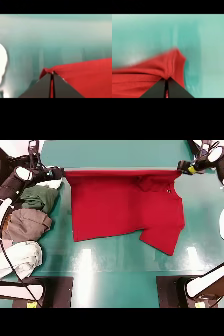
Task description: Fold the shirts.
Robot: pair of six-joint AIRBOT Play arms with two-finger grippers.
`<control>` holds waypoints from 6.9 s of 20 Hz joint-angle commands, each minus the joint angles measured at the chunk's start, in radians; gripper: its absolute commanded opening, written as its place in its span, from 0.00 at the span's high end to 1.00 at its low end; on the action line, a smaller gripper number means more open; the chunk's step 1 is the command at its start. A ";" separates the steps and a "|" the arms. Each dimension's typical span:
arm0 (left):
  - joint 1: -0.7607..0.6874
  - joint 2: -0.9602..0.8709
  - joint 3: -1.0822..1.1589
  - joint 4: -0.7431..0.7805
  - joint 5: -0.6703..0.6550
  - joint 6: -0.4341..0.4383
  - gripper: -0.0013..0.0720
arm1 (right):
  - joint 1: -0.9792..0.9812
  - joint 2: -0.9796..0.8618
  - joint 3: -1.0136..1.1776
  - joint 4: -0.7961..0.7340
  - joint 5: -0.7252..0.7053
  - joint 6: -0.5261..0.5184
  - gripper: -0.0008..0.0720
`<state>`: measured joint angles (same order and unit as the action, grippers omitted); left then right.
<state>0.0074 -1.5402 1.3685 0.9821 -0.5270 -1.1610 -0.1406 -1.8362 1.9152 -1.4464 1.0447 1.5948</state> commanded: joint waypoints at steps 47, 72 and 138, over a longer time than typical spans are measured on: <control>-0.034 0.335 -0.717 -0.159 -0.423 -0.044 0.95 | -0.225 0.532 -0.581 0.275 0.466 -0.123 0.46; -0.040 0.343 -0.542 0.036 -0.714 -0.089 0.95 | -0.418 0.640 -1.269 0.413 0.159 -0.254 0.39; -0.013 0.137 -0.084 0.114 -0.526 -0.245 0.94 | -0.325 0.122 -0.378 0.437 0.503 -0.264 0.03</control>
<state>0.0174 -1.4029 1.2808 1.1011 -0.9806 -1.4242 -0.3977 -1.6642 1.5337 -1.0470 1.4654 1.3563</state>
